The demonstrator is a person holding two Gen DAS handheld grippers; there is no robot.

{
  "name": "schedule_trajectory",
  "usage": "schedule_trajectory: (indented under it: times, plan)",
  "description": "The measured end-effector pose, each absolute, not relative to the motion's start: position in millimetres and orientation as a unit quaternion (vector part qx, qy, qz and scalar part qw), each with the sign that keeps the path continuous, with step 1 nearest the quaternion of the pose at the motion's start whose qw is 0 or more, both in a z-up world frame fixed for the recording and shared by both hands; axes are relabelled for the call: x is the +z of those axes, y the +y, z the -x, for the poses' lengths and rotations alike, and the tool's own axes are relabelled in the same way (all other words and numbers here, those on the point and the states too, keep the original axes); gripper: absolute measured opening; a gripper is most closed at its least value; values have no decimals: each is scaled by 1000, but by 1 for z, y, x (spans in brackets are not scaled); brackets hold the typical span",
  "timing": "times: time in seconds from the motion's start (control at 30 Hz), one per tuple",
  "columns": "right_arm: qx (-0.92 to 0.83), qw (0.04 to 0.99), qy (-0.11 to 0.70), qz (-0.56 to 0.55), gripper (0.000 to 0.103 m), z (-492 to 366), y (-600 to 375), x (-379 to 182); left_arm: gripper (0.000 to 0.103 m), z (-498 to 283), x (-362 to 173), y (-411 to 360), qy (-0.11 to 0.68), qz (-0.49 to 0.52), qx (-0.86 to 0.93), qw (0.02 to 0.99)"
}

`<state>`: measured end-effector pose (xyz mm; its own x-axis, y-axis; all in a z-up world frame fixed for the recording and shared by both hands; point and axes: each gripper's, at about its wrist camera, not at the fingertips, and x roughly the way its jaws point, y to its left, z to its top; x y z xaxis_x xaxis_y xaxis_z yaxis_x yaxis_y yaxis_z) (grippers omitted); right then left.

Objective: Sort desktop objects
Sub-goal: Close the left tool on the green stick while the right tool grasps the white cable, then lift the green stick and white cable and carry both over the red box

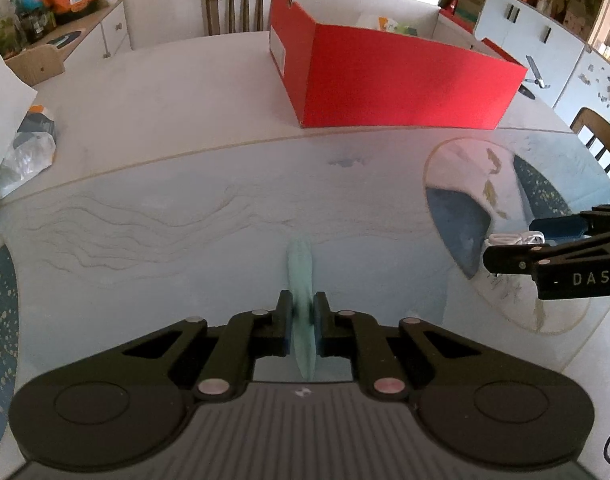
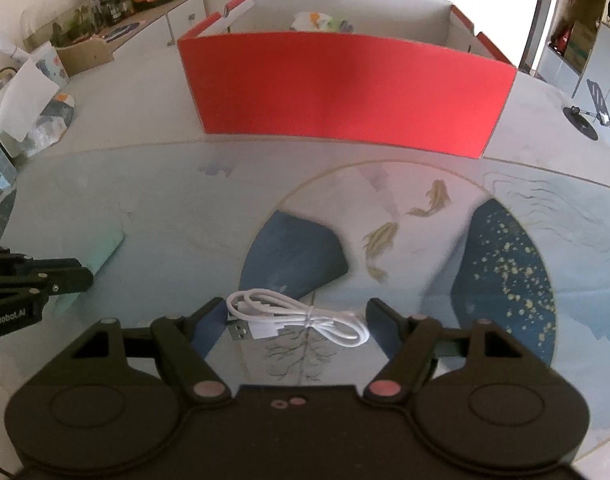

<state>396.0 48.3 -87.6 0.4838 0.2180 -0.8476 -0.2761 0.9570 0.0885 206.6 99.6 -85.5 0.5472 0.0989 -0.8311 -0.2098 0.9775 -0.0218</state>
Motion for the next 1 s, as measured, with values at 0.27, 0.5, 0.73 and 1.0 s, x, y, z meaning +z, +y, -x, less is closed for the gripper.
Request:
schedule_trajectory:
  times: [0.27,0.5,0.73,1.0]
  plan:
    - [151,862,482,27,76,-396,30,-77,9,-208,-73,88,457,74,81,883]
    - [156,862,482,28,76,-396,18,-75,8,-204,-73,77,459,71,72,883]
    - [165,863,476,29,76,-395,7,-66,7,-206,-57,68,445,93,61,889]
    - [166,867,470,28,76,-395,-8,-57,7,-211,-42,62,435,112,57,892]
